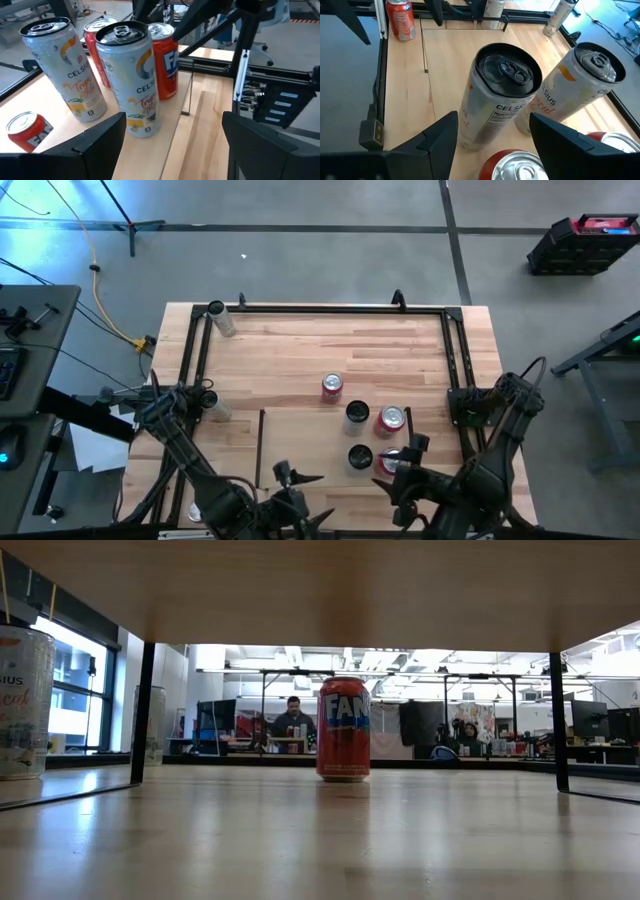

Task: Place canned beverage on shelf
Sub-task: Put the bottom white yellow soda can on the shelf aligned with the white yellow soda can, then put the top white yellow soda can on the shelf

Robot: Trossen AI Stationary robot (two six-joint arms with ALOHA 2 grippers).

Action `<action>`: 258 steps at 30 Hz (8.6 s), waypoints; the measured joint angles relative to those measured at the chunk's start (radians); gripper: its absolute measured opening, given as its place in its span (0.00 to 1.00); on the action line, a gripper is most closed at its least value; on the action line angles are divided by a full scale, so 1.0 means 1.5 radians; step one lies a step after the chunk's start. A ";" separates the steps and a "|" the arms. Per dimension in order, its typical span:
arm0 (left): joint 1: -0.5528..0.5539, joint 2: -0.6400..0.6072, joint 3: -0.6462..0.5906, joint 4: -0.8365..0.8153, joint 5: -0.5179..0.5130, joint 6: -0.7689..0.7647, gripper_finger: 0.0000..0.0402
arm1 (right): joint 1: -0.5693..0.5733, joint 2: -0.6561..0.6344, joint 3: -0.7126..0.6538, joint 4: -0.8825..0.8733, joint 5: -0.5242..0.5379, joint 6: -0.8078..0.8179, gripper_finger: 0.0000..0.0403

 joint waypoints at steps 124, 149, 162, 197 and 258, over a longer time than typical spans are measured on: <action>0.037 -0.385 -0.304 -0.119 0.052 -0.030 0.80 | -0.041 0.047 0.157 -0.159 -0.010 -0.258 0.57; 0.037 -0.385 -0.304 -0.118 0.052 -0.033 0.80 | -0.075 0.047 0.157 -0.159 -0.035 -0.305 0.57; 0.036 -0.389 -0.304 -0.133 0.073 -0.002 0.80 | -0.027 0.000 0.157 -0.156 0.028 -0.310 0.57; 0.085 -0.783 -0.565 -0.521 0.318 -0.238 0.80 | 0.051 -0.039 0.157 -0.148 0.091 -0.197 0.57; 1.210 -0.414 -0.402 -0.279 0.442 0.251 0.80 | 0.096 0.038 0.157 -0.141 0.104 -0.046 0.57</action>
